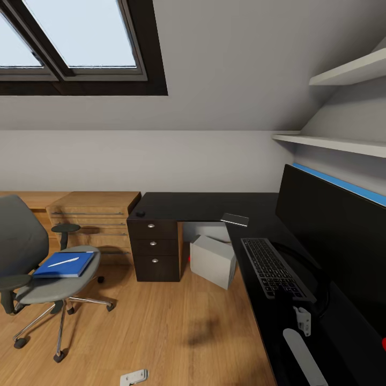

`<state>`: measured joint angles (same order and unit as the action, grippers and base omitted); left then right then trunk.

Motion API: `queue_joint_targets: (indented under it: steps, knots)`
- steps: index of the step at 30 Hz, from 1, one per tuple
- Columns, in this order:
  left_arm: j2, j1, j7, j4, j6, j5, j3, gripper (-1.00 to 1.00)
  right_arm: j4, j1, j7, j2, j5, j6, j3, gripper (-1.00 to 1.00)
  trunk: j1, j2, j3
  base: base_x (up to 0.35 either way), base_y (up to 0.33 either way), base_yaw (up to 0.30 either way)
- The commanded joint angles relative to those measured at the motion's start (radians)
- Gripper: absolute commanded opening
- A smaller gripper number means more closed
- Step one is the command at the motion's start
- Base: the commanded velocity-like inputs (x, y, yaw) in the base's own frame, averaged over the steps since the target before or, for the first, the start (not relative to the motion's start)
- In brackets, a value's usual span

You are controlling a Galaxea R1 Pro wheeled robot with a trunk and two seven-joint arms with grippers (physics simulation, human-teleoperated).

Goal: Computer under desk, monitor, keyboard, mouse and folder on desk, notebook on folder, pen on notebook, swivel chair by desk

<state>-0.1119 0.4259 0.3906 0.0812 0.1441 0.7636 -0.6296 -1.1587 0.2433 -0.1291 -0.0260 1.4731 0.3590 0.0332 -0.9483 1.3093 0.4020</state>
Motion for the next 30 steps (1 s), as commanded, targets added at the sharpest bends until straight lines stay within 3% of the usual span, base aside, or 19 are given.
queue_joint_targets:
  steps: [1, 13, 18, 30]
  knots:
    - [0.0, 0.001, 0.004, 0.0, 0.003, 0.01, -0.009, 1.0, -0.002, 0.001, -0.004, -0.001, 0.004, 0.004, 0.0, -1.0, 0.0, 0.001, 0.001, 0.0, 0.0, 0.0]
    - [0.0, 0.001, 0.004, 0.0, 0.005, 0.01, -0.008, 1.0, 0.001, 0.001, -0.004, 0.0, -0.001, 0.008, -0.001, -1.0, 0.0, 0.001, 0.001, 0.0, 0.0, 0.0]
    - [0.0, 0.001, 0.004, 0.0, 0.005, 0.01, -0.008, 1.0, 0.001, 0.001, -0.004, 0.0, -0.003, 0.008, -0.002, -1.0, -0.019, 0.036, 0.017, 0.0, 0.0, 0.0]
    - [0.0, 0.001, 0.004, 0.0, 0.005, 0.01, -0.007, 1.0, 0.002, 0.001, -0.004, 0.0, -0.004, 0.009, -0.003, -1.0, -0.027, 0.05, 0.023, 0.0, 0.0, 0.0]
